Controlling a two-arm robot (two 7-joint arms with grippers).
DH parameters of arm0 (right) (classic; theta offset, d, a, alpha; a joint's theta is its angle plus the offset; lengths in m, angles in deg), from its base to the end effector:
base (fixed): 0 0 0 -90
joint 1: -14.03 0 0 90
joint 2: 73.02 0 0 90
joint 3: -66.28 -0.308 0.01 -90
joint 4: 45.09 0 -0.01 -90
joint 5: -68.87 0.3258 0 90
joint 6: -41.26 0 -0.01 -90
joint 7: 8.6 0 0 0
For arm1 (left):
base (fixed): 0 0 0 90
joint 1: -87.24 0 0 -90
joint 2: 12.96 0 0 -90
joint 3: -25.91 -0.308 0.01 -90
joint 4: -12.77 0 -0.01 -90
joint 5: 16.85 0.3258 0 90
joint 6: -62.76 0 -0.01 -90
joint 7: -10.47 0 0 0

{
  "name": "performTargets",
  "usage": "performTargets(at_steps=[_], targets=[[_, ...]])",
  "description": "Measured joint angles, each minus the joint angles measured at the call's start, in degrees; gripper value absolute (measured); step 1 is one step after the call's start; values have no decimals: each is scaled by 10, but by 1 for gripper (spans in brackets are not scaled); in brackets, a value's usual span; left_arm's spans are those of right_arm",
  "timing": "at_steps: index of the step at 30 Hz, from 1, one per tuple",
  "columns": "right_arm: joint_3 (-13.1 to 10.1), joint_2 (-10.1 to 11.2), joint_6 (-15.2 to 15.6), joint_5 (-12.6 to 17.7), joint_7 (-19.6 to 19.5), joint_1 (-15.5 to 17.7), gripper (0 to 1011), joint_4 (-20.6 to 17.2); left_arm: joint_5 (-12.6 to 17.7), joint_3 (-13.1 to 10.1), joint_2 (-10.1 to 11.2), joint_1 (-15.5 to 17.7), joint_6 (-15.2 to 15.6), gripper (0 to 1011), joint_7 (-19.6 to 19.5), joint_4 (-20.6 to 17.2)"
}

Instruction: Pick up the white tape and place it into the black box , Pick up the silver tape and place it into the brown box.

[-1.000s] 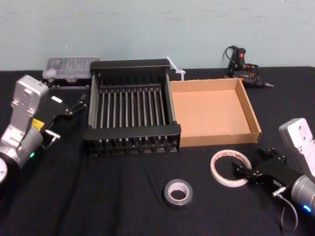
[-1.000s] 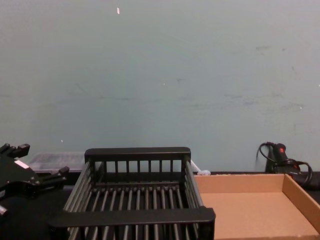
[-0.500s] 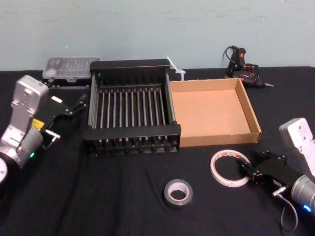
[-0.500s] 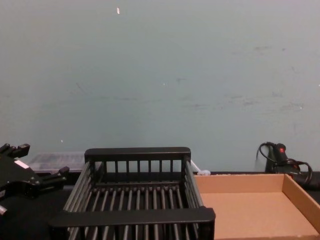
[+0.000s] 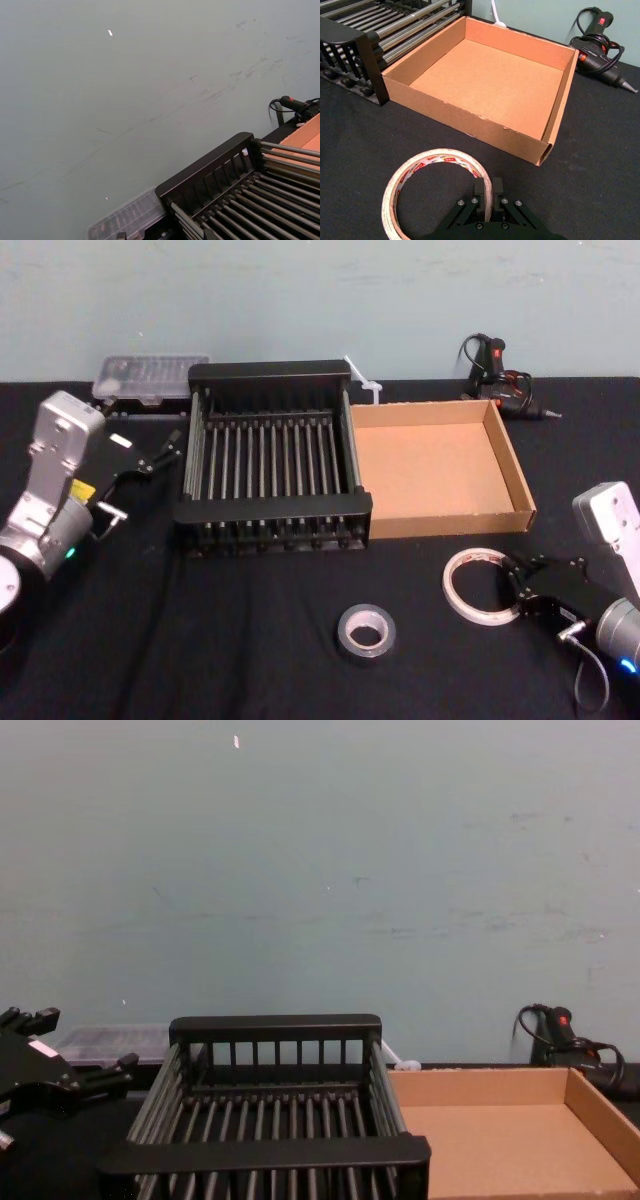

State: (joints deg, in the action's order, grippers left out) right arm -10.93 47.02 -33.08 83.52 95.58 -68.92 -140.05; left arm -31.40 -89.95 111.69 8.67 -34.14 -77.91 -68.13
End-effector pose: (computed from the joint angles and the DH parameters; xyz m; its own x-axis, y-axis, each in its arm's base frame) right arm 0.2983 -0.0792 -0.3301 0.4768 -0.8716 0.1141 0.8068 0.3824 -0.4504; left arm 0.3771 0.0885 -0.3200 0.2922 0.8803 0.3738 -0.9553 0.2872 0.0704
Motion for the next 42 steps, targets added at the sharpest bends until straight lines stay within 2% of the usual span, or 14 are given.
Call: performTargets(at_steps=[9, 19, 29, 42], targets=[[0, 0, 0, 0, 0, 0, 93, 0, 0, 0, 0, 0, 0, 1001, 0, 0], [-11, -8, -9, -5, 17, 4, 93, 0, 0, 0, 0, 0, 0, 1001, 0, 0], [-19, -5, -47, -11, 46, 15, 93, -9, 0, 0, 0, 0, 0, 1001, 0, 0], [-41, 4, -120, 1, 66, 45, 93, -50, 0, 0, 0, 0, 0, 1001, 0, 0]])
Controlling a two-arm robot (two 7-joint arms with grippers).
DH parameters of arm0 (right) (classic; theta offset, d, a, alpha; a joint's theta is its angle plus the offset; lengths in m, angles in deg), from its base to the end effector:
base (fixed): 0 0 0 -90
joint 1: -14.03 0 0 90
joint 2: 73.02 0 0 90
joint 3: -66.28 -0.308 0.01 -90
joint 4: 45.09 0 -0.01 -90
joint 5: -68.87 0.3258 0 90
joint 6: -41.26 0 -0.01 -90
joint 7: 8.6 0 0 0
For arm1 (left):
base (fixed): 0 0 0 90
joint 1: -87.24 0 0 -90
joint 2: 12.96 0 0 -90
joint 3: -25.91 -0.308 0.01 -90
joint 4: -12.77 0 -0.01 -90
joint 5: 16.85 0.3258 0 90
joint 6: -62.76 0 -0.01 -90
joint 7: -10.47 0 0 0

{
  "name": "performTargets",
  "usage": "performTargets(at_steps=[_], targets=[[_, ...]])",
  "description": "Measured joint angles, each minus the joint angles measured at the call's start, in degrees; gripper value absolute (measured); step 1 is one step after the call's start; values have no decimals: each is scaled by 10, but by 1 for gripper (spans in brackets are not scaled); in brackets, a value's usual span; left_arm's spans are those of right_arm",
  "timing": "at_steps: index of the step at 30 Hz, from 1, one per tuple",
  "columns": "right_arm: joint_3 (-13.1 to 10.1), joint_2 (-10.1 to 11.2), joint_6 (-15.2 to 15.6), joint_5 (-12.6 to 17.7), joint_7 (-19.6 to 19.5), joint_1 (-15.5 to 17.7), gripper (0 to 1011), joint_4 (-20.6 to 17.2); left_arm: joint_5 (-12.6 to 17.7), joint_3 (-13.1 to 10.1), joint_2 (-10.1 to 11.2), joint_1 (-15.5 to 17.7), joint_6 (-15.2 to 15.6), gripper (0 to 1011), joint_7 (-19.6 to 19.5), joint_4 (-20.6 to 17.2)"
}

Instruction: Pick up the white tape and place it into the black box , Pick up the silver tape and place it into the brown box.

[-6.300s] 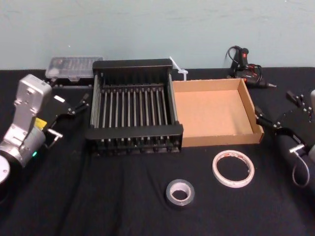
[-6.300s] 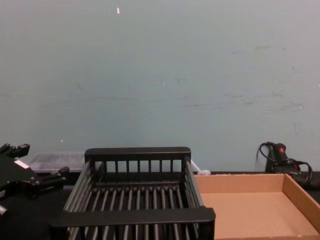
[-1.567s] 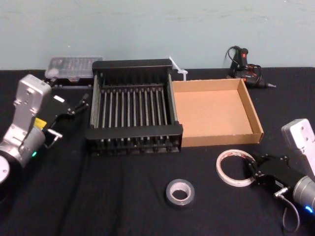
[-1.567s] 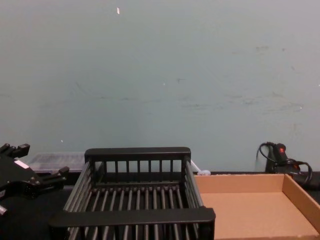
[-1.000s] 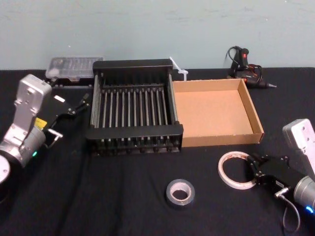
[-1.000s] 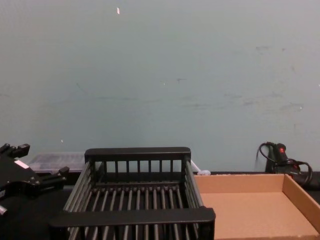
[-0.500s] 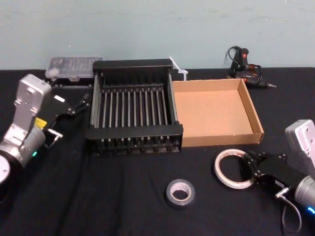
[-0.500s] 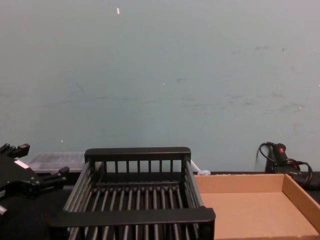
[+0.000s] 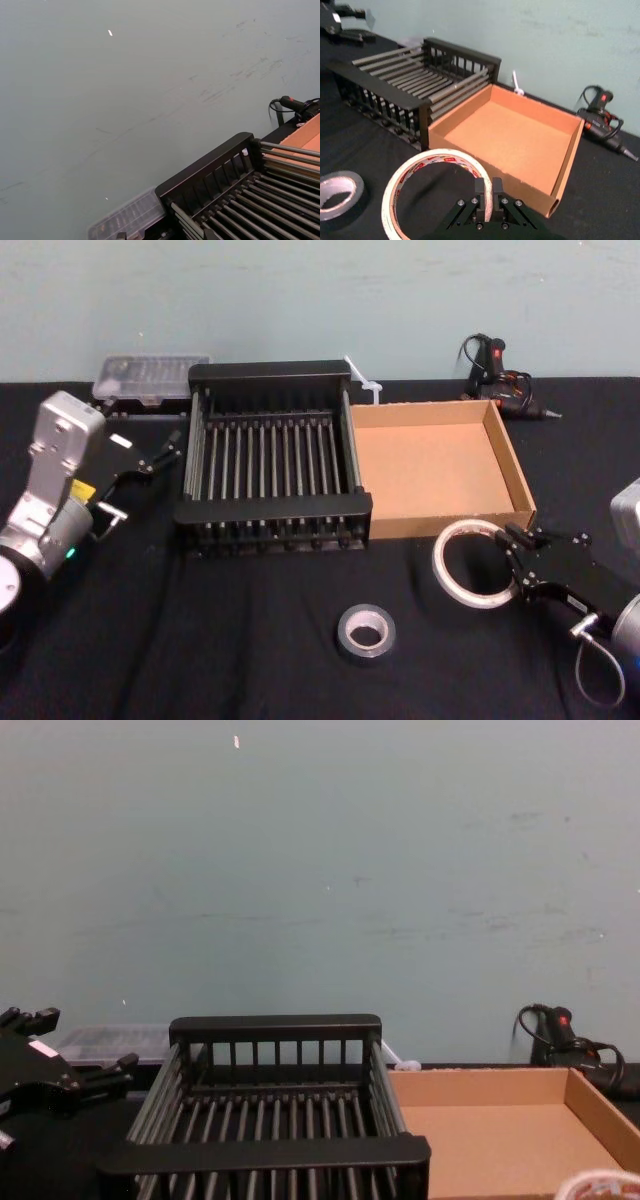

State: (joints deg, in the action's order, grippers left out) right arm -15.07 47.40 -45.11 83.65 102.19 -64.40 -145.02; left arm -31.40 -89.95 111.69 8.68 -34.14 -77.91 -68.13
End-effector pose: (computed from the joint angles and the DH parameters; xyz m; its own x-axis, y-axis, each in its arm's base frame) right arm 0.2815 -0.0874 -0.3137 0.5642 -0.8135 0.1410 0.8153 0.5220 -0.2505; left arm 0.3771 0.0885 -0.3200 0.2922 0.8803 0.3738 -0.9553 0.2872 0.0702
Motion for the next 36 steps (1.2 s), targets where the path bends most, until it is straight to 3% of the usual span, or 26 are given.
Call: performTargets(at_steps=[21, 36], targets=[[-24, -8, -55, 38, 6, 28, 92, -36, 0, 0, 0, 0, 0, 1001, 0, 0], [-11, -27, -49, 29, -8, -17, 92, -11, 0, 0, 0, 0, 0, 1001, 0, 0]])
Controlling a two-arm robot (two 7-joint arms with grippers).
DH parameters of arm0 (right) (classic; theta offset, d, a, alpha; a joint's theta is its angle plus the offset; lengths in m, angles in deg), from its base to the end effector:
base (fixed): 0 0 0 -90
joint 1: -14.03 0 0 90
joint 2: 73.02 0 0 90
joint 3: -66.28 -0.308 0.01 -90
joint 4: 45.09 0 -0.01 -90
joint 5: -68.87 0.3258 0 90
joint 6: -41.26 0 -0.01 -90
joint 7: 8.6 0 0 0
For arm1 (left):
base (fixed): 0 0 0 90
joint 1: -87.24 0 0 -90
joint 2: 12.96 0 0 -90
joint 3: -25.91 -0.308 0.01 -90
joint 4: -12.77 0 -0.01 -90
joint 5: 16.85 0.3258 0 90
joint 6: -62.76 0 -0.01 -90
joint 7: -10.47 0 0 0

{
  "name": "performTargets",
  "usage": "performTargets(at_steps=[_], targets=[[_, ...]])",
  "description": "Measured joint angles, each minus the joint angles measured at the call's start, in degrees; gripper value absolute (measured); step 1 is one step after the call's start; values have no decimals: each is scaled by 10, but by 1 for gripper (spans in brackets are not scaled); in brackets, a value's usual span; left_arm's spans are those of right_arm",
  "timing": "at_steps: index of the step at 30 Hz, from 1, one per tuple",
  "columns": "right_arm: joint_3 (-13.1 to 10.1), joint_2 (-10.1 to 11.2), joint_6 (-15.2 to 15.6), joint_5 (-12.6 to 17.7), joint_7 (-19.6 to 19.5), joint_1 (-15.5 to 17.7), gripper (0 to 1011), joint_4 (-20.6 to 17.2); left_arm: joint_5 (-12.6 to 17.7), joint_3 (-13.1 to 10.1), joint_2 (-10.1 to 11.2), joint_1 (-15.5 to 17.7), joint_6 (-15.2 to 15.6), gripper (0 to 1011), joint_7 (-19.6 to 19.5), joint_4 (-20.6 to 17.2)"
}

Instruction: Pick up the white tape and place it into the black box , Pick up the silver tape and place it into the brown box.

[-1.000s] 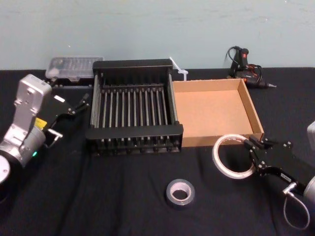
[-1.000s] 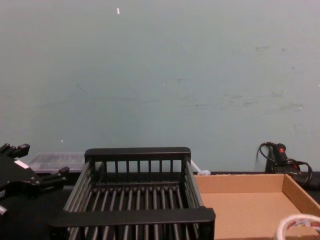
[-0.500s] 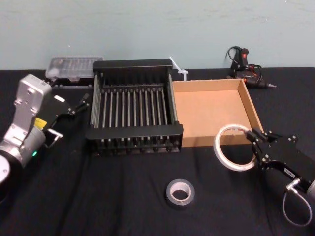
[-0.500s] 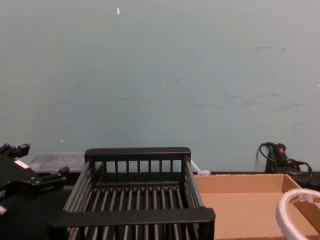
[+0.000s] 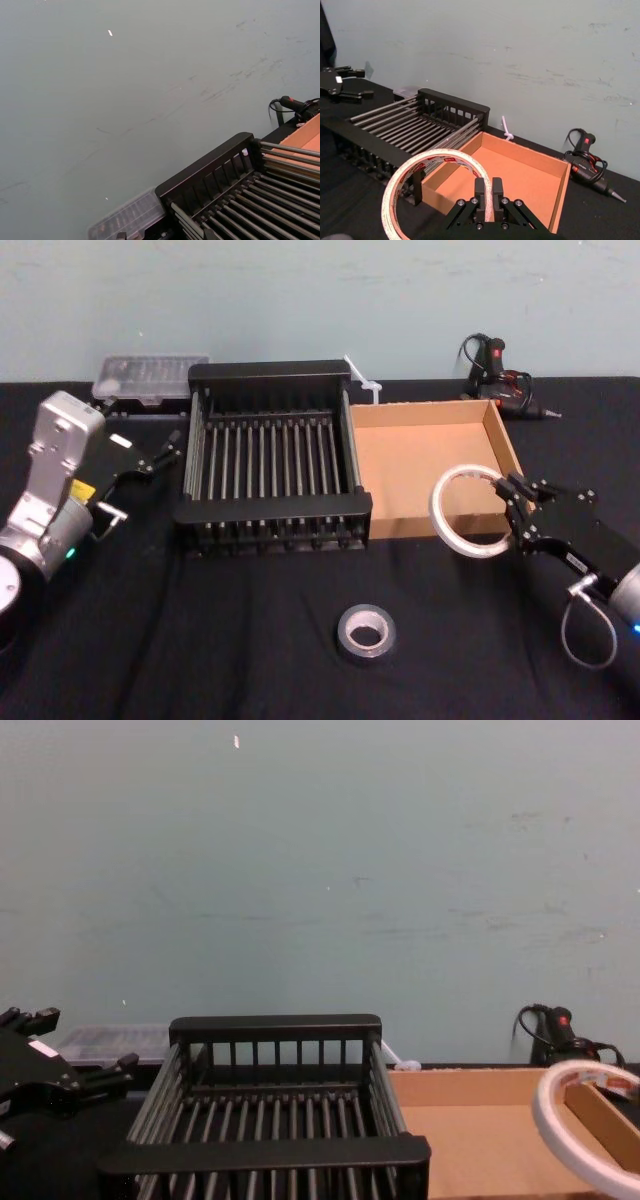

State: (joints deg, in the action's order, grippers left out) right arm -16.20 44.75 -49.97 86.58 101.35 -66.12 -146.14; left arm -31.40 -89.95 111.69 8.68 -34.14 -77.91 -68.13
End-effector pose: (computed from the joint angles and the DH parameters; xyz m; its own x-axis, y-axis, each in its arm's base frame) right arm 0.2916 -0.0785 -0.2992 0.5303 -0.8396 0.1176 0.8478 0.5240 -0.0821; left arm 0.3771 0.0885 -0.3200 0.2922 0.8803 0.3738 -0.9553 0.2872 0.0702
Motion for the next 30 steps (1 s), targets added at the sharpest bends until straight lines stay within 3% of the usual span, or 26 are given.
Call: performTargets(at_steps=[12, 30], targets=[[26, -25, 9, -21, -7, -66, 93, 42, 0, 0, 0, 0, 0, 1001, 0, 0], [80, -80, 27, -41, -8, -174, 92, 130, 0, 0, 0, 0, 0, 1001, 0, 0]])
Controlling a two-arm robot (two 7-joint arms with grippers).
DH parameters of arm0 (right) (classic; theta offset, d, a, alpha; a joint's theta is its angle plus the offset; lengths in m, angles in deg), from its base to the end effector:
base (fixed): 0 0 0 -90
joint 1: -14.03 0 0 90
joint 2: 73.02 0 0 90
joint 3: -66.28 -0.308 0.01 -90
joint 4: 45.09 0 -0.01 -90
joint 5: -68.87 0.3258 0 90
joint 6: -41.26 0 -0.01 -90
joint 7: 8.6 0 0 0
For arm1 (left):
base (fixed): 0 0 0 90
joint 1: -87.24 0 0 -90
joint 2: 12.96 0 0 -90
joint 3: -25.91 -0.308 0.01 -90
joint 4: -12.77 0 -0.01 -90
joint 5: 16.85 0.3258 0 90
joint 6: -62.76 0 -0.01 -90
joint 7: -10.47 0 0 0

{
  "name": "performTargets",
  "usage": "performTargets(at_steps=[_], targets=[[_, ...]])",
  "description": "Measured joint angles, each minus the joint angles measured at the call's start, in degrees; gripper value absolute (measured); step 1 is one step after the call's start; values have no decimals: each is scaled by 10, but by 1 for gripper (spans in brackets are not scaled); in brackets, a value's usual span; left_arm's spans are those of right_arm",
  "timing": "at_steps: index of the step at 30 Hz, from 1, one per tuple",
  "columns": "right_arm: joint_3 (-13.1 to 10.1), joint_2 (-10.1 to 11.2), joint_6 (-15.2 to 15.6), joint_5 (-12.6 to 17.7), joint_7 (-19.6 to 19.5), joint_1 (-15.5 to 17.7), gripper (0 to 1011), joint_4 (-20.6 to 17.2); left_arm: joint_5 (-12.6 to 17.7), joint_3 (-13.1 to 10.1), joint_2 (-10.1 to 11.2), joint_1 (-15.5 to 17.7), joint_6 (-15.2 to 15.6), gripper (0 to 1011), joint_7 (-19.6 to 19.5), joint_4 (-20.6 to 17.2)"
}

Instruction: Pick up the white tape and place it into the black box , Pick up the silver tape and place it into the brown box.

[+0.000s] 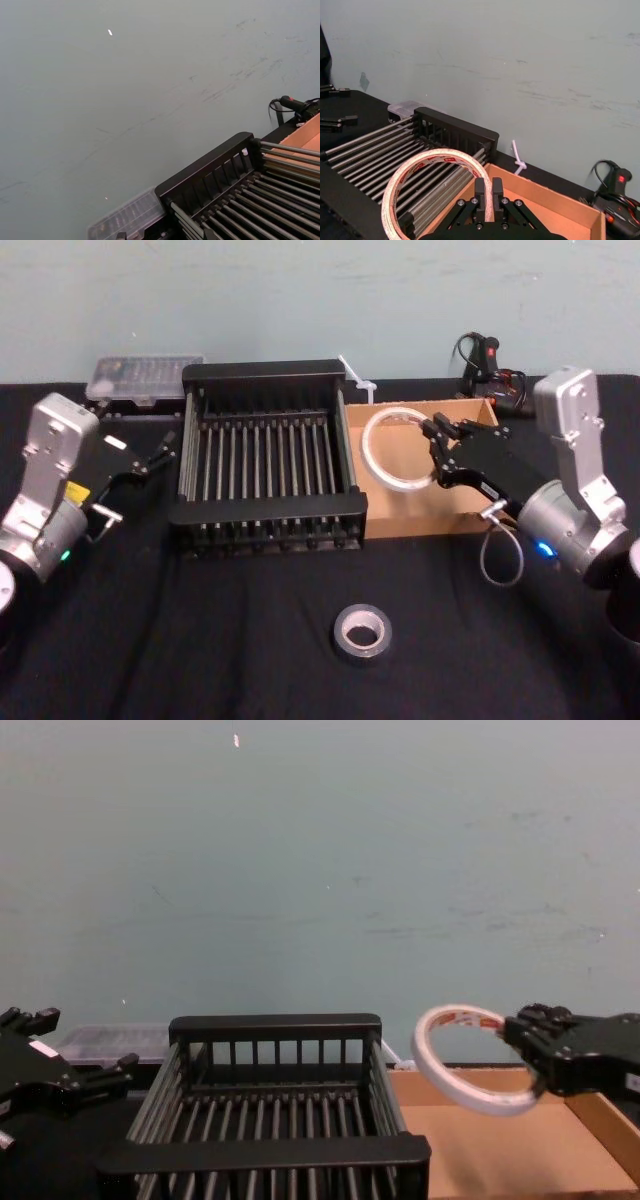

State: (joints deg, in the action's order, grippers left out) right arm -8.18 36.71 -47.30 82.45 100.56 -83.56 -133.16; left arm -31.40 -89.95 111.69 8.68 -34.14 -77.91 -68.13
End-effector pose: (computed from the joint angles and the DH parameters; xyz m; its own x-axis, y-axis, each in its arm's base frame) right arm 0.3748 -0.0241 -0.2945 0.5435 -0.8315 0.1152 0.8393 0.5403 -0.0599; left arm 0.3771 0.0885 -0.3200 0.2922 0.8803 0.3738 -0.9553 0.2872 0.0702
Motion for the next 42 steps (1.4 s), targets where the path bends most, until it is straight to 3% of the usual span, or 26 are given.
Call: performTargets(at_steps=[20, 42], targets=[[54, -49, -19, -41, 9, -98, 92, 101, 0, 0, 0, 0, 0, 1001, 0, 0], [82, -101, -39, -64, 14, -178, 93, 209, 0, 0, 0, 0, 0, 1001, 0, 0]])
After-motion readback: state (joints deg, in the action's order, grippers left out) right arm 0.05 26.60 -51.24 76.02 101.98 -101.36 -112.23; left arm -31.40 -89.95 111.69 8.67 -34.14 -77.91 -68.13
